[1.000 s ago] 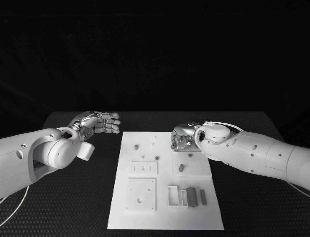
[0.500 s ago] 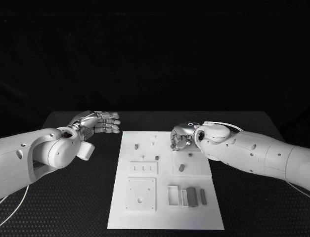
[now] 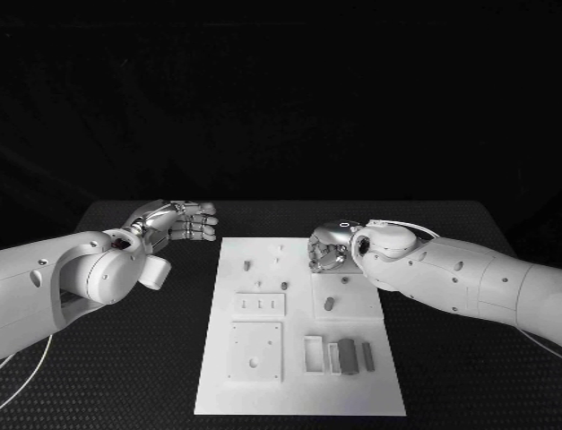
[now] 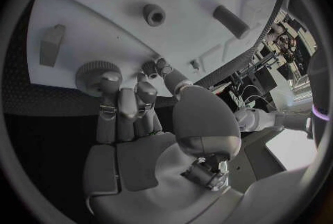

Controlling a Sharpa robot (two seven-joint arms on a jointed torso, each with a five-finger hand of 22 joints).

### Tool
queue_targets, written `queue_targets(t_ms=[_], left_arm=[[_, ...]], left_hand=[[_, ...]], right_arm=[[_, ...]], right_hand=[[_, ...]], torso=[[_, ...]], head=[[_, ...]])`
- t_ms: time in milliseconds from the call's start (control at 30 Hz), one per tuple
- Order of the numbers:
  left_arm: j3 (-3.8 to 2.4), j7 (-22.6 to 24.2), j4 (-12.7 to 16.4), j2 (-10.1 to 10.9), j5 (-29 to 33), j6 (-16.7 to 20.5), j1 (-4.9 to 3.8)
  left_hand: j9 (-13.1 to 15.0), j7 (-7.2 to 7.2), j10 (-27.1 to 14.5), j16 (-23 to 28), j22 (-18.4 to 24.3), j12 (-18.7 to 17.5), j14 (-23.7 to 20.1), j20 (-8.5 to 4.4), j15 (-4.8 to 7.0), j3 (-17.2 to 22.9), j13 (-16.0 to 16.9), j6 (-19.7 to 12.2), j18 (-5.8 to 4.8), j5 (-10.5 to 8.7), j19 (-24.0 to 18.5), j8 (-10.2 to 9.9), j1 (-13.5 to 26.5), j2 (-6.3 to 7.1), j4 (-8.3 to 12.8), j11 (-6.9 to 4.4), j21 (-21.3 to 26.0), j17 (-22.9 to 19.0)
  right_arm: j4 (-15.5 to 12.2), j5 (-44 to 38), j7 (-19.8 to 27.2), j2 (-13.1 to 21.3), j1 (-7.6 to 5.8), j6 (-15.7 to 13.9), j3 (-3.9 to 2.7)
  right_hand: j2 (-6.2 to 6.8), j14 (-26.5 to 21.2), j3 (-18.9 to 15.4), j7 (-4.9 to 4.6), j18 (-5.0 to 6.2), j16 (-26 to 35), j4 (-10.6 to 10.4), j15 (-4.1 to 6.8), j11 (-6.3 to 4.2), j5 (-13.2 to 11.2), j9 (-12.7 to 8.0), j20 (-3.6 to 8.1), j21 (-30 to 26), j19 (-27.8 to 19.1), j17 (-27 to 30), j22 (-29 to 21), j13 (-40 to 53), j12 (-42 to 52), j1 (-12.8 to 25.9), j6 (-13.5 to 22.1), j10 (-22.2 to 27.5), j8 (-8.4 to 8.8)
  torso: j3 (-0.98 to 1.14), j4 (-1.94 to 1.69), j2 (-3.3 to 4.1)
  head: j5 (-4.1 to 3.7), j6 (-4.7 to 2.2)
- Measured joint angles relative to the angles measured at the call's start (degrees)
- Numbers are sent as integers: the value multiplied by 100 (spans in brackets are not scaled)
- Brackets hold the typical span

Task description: Assemble the parts on the task board

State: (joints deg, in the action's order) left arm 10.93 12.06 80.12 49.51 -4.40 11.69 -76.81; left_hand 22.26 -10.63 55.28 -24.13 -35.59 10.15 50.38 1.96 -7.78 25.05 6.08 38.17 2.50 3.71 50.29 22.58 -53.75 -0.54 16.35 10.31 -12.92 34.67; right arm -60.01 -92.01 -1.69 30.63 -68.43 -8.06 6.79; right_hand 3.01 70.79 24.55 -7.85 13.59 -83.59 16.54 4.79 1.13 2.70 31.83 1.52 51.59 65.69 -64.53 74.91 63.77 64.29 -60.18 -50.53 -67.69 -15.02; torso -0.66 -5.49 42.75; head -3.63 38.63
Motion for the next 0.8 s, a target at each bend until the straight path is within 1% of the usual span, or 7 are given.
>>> queue_targets(t_ms=[33, 233, 333, 433, 600, 733, 800], left_arm=[[0, 0, -1, 0, 0, -1, 0], [0, -3, -3, 1, -1, -3, 0], [0, -4, -3, 3, -1, -5, 0], [0, -5, -2, 5, -1, -5, 0], [0, -7, 2, 12, -2, -5, 0], [0, -8, 7, 13, -2, -5, 0], [0, -8, 11, 15, -2, -5, -1]], left_hand=[[0, 0, 0, 0, 0, 0, 0, 0, 0, 0, 0, 0, -1, 0, 0, 0, 0, 0, 0, 0, 0, 0], [0, 0, 0, 0, 0, 0, 0, 0, 0, 0, 0, 0, -7, 0, 0, 0, 0, 0, 0, 0, 0, 0], [0, 0, 0, 0, 0, 0, 0, 0, 0, 0, 0, 0, -30, 0, 0, 0, 0, 0, 0, 0, 0, 0], [-5, 0, 0, 0, 0, 0, 0, 0, 0, 0, 1, 0, -31, 0, 0, 0, 0, 0, 0, 0, 0, 6], [-5, 0, 0, 0, 0, 0, 0, 0, 0, 0, 1, 0, -33, 0, 0, 0, 0, 0, 0, 0, 0, 6], [-4, 0, 0, 1, 0, 0, 0, 0, 0, 0, -4, 0, -34, 0, 0, 0, 0, 0, 0, 0, 0, 6], [-4, 0, 0, 22, 0, 0, 0, 0, 0, 0, -4, 0, -35, 0, 0, 0, 0, 0, 0, 0, 0, 6]], right_arm=[[0, -1, 0, 0, 0, -1, -1], [-7, -43, -10, 0, 0, -6, -3], [-16, -93, -21, -1, 2, -15, -3], [-25, -148, -32, -1, 4, -34, -3], [-47, -227, -49, 7, 17, -121, 7], [-100, -305, -91, 34, 48, -361, 28], [-140, -358, -130, 52, 70, -575, 39]], right_hand=[[-3, 0, 29, 22, 0, 0, 5, 1, 0, 0, 0, 0, 0, 0, 0, 0, 0, 0, -3, -23, 0, -8], [-245, 25, 477, 149, 0, -6, 18, 25, -56, -4, 0, 1, 24, -1, 2, 0, 0, 0, -268, -257, -58, -131], [-256, 16, 748, 225, 0, -26, 14, 59, -86, -6, 56, 1, 49, -1, 15, 0, 0, 0, -351, -334, -61, -170], [-256, 3, 903, 232, 1, -27, 14, 85, -126, -11, 94, 11, 67, -11, 35, 0, 0, 0, -351, -341, -62, -233], [-256, 4, 939, 233, 1, -27, 23, 87, -146, -27, 111, 21, 89, -21, 44, 0, -1, 0, -352, -342, -81, -234], [-226, 16, 987, 240, 2, -62, 22, 99, -167, -27, 99, 21, 123, -21, 8, 0, -1, 0, -382, -349, -103, -233], [-226, 24, 998, 250, 2, -68, 17, 107, -177, -28, 100, 21, 124, -21, -12, 0, -1, 0, -382, -359, -112, -238]], torso=[[0, 1, 1], [3, 1, 1], [3, 1, 1], [5, 1, 1], [6, 2, 1], [5, 5, 2], [5, 7, 2]], head=[[0, 0], [-4, 5], [-5, 9], [-7, 11], [-8, 10], [-9, -7], [-9, -21]])
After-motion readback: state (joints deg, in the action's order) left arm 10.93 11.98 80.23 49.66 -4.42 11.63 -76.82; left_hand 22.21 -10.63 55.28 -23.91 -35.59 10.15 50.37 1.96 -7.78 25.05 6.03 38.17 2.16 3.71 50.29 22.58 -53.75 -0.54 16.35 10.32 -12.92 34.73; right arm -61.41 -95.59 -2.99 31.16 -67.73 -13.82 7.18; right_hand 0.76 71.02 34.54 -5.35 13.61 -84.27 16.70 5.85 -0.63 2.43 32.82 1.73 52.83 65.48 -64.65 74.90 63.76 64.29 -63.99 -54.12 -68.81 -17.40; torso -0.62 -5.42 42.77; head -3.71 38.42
